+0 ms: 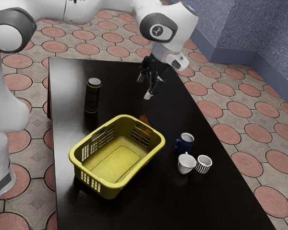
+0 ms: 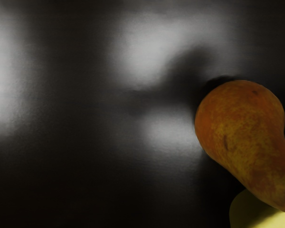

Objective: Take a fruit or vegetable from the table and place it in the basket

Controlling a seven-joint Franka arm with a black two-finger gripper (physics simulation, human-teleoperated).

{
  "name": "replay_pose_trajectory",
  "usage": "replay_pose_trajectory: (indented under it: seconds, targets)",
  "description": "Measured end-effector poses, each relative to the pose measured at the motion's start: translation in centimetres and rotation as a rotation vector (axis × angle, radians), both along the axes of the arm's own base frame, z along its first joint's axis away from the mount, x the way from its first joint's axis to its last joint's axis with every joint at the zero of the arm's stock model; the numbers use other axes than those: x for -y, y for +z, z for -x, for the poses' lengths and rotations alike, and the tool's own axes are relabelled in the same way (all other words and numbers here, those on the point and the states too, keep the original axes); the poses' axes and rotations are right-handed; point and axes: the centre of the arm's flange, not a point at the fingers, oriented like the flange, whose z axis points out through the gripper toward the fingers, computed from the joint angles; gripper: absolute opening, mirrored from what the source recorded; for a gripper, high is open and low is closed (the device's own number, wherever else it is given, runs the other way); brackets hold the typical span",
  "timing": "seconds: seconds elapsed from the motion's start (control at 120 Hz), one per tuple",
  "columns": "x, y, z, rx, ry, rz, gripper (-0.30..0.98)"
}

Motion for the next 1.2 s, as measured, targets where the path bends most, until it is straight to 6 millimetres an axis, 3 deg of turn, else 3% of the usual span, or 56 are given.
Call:
replay_pose_trajectory:
  seconds: [0.192,0.475,0.542,0.575,0.617,0.7,0.742,0.792,0.858,0.9,1.025,1.2]
  targets:
    - [0.6,1.8,-1.9,0.164,-0.051,-0.031,0.69]
    - [1.8,2.7,-2.6,0.240,-0.075,-0.034,0.69]
    - [2.9,1.9,-2.7,0.222,-0.086,0.049,0.69]
    - [3.5,-0.2,-2.7,0.173,-0.079,0.156,0.68]
    - [1.8,-2.8,-2.9,0.108,-0.001,0.300,0.68]
    - [-4.2,-9.6,-4.8,-0.064,0.199,0.700,0.68]
    - [-5.7,-11.3,-5.5,-0.127,0.291,0.813,0.68]
    - [-6.7,-10.7,-6.4,-0.159,0.375,0.881,0.68]
    - [-6.0,-8.5,-6.9,-0.195,0.430,0.910,0.68]
    - [-7.6,-8.0,-7.3,-0.219,0.490,0.922,0.69]
    - [-12.8,-11.7,-7.6,-0.380,0.694,0.955,0.68]
    - [-14.0,-14.5,-7.3,-0.544,0.899,0.862,0.68]
